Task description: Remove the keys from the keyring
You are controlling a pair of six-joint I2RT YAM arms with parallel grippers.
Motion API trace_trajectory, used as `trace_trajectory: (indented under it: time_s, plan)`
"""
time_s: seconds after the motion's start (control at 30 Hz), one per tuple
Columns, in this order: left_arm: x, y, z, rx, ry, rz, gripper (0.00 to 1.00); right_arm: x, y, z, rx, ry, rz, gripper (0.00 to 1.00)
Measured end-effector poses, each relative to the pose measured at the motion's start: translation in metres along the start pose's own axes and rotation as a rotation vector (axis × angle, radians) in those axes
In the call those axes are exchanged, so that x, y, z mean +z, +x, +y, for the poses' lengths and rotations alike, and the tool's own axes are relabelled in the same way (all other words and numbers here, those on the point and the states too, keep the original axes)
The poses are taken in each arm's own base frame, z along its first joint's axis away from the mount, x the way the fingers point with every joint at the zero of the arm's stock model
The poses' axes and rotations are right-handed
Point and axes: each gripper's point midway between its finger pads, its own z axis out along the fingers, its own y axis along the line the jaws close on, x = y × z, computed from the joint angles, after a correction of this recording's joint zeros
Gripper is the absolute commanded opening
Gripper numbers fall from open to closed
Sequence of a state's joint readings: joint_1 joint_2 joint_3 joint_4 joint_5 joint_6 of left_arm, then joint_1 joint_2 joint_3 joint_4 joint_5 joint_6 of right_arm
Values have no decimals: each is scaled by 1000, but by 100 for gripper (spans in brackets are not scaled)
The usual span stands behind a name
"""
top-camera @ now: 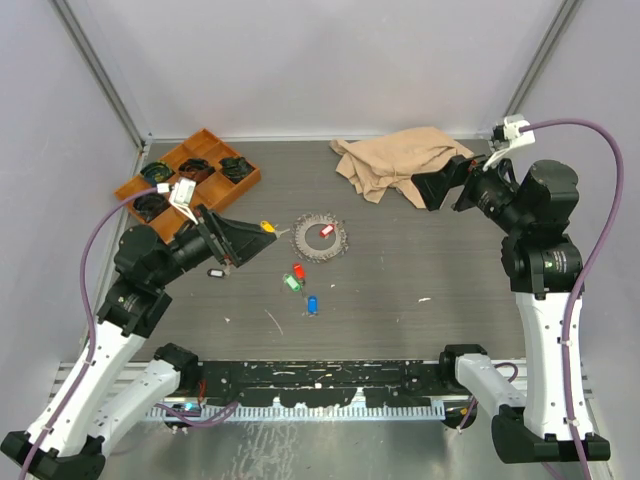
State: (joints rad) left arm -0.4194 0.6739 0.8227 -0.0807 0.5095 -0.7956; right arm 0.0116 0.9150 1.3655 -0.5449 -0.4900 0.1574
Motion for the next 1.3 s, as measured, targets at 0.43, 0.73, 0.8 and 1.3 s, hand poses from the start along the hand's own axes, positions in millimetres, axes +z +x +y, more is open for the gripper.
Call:
trace_trajectory:
  time_s: [0.43,0.73,0.8,1.3]
  plan:
    - [15,29,39,-5,-13,29,99,32,69,4,35,-201,131,100]
    - [29,66,93,-31,-87,83,94,96,205,-6,55,-492,421,100]
    - [32,72,104,-29,-106,89,92,113,230,-1,15,-517,495,100]
    - [47,118,182,-60,-257,156,75,235,325,-50,-6,-384,740,72]
